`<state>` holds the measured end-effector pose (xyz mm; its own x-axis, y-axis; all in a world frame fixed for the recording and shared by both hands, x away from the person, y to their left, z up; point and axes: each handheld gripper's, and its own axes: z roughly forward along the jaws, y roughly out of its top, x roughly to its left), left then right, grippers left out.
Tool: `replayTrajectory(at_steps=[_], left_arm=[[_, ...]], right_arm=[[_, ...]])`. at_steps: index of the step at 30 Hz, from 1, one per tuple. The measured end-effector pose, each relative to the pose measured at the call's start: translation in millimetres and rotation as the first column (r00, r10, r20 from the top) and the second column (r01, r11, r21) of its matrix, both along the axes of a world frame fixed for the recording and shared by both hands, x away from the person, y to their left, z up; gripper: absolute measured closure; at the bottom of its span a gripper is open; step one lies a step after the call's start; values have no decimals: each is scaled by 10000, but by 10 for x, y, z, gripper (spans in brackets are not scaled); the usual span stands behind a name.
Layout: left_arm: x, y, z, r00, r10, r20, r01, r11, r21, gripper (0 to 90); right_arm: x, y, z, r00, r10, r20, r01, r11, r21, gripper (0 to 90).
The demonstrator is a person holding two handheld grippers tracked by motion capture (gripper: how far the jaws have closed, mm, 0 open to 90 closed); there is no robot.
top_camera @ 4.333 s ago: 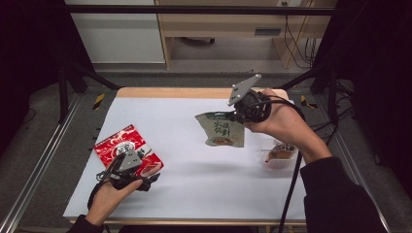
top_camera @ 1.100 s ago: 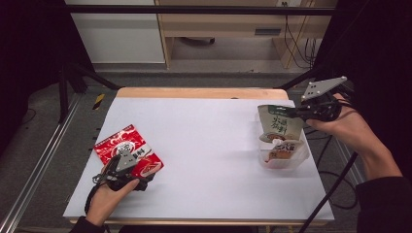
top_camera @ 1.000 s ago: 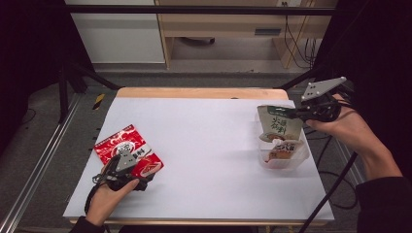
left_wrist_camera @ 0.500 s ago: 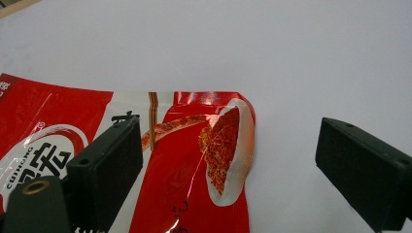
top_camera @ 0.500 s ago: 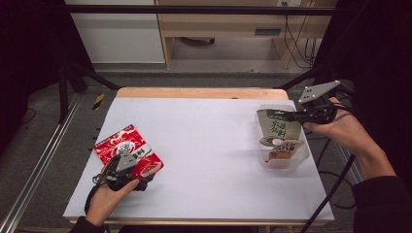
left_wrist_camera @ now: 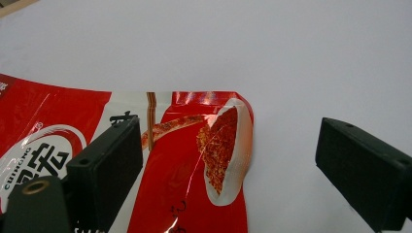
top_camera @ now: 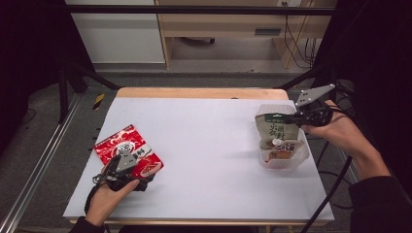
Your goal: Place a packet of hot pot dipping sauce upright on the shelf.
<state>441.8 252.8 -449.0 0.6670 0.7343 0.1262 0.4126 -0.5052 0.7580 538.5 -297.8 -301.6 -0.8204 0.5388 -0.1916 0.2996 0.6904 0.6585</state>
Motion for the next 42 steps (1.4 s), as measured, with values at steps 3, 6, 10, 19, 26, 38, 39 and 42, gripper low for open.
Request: replayTrajectory(at_steps=[3, 6, 10, 19, 26, 38, 39, 42], left_arm=[[1, 1, -1, 10000, -13, -3, 13, 10000, 11, 97], [3, 5, -1, 10000, -9, 4, 9, 10000, -20, 97], [6, 8, -4, 10000, -3, -9, 3, 10000, -12, 97], [6, 8, -3, 10000, -33, -31, 33, 10000, -15, 97], [7, 10, -5, 10000, -45, -45, 45, 10000, -10, 97], [7, 18, -4, 10000, 5, -43, -5, 10000, -5, 97], [7, 19, -4, 10000, 23, -33, -23, 10000, 1, 96], [9, 22, -2, 10000, 31, -13, -31, 10000, -37, 96]], right_arm=[[2, 3, -64, 10000, -1, -96, 0, 9999, -155, 897], [13, -8, -149, 9997, -46, -232, 38, 9994, -349, 896], [5, -75, -166, 9995, -169, -263, 165, 9997, -155, 894], [-27, -123, -177, 9989, -270, -386, 259, 9992, -295, 875], [-57, -187, -193, 9980, -419, -484, 397, 9982, -442, 859], [-172, -345, -269, 9945, -964, -401, 955, 9951, -246, 687], [-205, -365, -276, 9924, -1205, -246, 1203, 9927, -99, 575], [-252, -367, -274, 9901, -1401, 2, 1401, 9901, 72, 529]])
